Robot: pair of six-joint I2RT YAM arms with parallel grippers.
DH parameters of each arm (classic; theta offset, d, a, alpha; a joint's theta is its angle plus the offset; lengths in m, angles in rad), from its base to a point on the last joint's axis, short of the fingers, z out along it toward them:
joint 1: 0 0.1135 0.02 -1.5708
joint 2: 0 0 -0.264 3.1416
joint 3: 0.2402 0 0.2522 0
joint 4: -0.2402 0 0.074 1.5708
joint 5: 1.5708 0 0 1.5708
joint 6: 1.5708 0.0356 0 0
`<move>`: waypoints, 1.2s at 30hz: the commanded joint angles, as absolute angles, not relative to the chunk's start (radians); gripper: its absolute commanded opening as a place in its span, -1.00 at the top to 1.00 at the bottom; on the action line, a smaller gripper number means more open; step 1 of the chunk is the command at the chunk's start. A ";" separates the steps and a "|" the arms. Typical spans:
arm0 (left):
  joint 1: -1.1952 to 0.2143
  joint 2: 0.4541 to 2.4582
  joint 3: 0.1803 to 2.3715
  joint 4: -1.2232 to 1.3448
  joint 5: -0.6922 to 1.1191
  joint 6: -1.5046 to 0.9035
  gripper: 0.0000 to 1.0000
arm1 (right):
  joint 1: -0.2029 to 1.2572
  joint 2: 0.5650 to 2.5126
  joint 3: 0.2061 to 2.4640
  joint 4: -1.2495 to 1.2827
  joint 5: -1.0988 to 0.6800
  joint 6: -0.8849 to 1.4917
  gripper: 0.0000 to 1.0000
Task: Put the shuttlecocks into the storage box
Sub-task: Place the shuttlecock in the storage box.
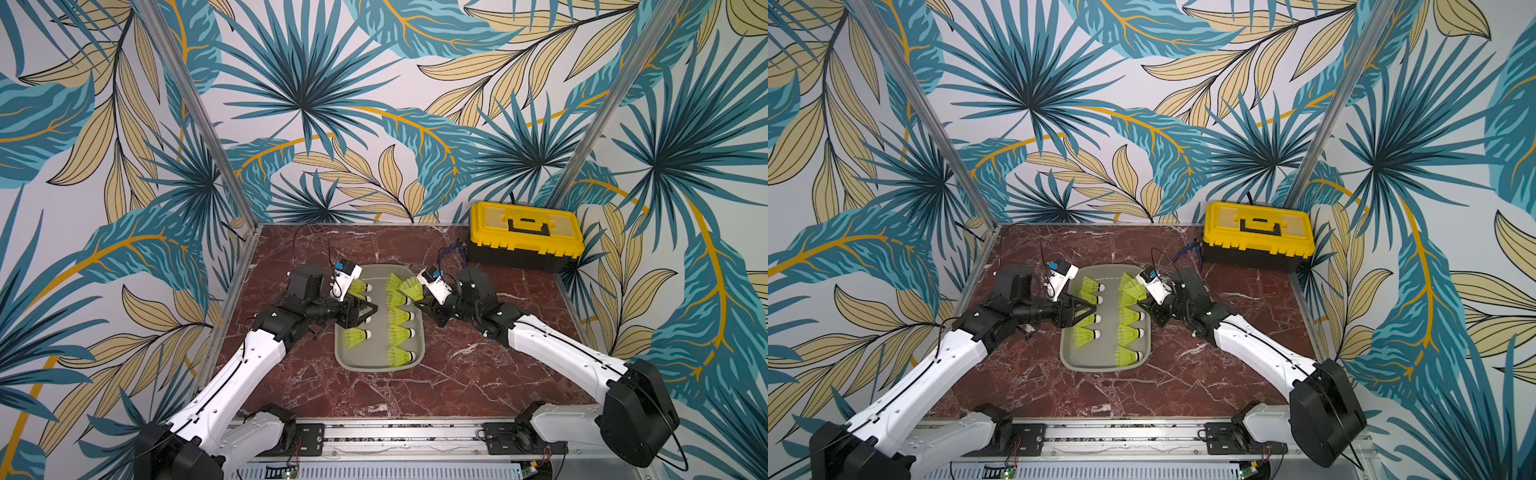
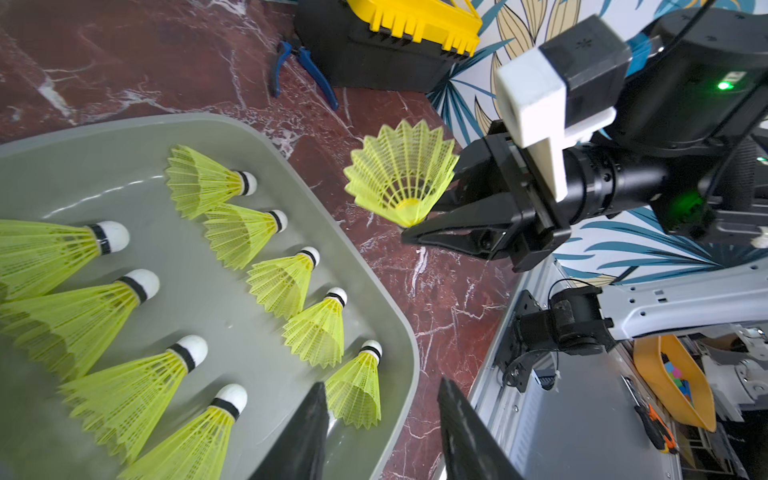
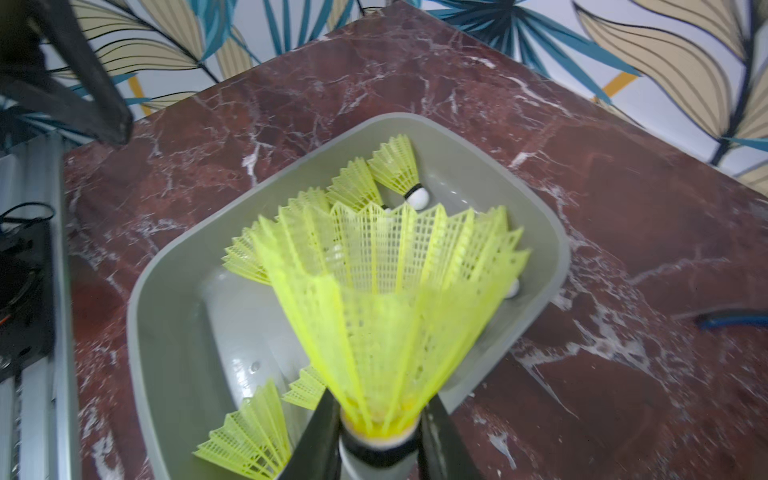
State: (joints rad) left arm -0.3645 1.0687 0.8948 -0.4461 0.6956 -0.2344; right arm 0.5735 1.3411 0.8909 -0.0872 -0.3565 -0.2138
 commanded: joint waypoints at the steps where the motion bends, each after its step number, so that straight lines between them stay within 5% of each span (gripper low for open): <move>1: -0.360 1.078 0.972 -0.419 0.768 -0.196 0.09 | 0.599 1.382 0.936 -0.147 -0.465 -0.282 0.62; 29: -0.398 1.204 1.008 -0.459 0.840 -0.124 0.17 | 0.696 1.514 1.094 -0.318 -0.511 -0.359 0.61; 36: -0.411 1.233 1.011 -0.459 0.831 -0.138 0.64 | 0.698 1.516 1.100 -0.325 -0.495 -0.361 0.60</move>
